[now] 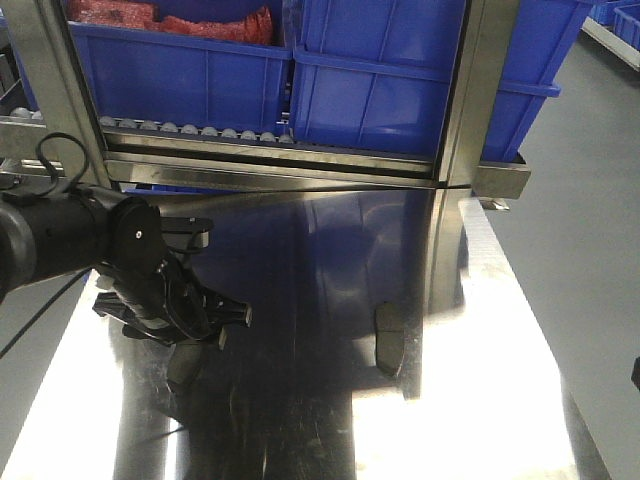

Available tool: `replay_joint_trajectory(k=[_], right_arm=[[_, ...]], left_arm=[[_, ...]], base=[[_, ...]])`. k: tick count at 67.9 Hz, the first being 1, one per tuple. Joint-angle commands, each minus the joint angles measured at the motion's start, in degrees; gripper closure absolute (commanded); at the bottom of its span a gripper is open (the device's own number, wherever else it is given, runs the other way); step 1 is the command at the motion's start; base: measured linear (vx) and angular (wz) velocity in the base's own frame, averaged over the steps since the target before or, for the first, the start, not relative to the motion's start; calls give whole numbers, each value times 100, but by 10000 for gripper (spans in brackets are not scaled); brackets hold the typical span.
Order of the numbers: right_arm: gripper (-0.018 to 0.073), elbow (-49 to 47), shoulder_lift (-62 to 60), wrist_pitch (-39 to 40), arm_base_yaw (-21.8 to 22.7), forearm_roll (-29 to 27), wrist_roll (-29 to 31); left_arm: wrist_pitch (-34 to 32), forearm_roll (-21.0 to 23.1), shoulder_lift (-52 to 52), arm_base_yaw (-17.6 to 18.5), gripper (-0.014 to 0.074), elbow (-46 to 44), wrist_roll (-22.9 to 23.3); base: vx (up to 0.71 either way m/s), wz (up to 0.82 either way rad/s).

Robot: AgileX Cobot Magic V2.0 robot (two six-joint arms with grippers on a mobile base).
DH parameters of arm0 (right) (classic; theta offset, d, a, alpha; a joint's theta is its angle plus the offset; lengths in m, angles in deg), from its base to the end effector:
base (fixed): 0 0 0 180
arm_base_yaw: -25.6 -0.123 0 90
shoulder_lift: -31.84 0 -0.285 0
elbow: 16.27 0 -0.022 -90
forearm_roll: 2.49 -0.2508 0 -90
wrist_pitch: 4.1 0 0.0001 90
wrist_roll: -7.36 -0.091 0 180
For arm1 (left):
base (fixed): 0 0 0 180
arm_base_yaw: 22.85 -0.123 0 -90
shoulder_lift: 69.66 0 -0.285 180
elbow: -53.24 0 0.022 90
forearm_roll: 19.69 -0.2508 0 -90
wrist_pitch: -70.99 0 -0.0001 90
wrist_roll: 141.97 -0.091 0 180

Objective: Move and align brake pads A on conveyor
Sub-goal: 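Lower the open left gripper over the brake pad nearest it, then close the left gripper on the brake pad and lift it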

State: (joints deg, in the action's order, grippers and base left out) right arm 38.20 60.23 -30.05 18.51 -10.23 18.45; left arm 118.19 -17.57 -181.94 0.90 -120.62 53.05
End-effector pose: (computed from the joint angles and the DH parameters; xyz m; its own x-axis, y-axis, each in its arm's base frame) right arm 0.0802 0.0154 0.2824 -0.3029 -0.1100 -0.9466 -0.2009 0.9784 -0.0494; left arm 0.3300 -0.1479 0.1986 -0.9661 0.1156 -0.2310 0.1408 0.9854 -0.0957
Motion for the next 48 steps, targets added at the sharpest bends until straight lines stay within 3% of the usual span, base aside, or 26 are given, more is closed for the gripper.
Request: replay_joint_trajectory(k=[1, 15, 40, 48], right_arm=[[233, -152, 46, 416, 22, 8, 21], [233, -152, 46, 416, 22, 8, 21], [233, -152, 46, 416, 22, 8, 21], [233, -152, 46, 416, 22, 8, 21]], left_arm=[[-225, -212, 210, 7, 135, -177, 339], [-310, -686, 203, 7, 135, -177, 731], [-441, -687, 203, -116, 135, -177, 1117], [-467, -687, 198, -128, 135, -177, 1023]], base=[[0, 0], [0, 0], [0, 0], [0, 0]])
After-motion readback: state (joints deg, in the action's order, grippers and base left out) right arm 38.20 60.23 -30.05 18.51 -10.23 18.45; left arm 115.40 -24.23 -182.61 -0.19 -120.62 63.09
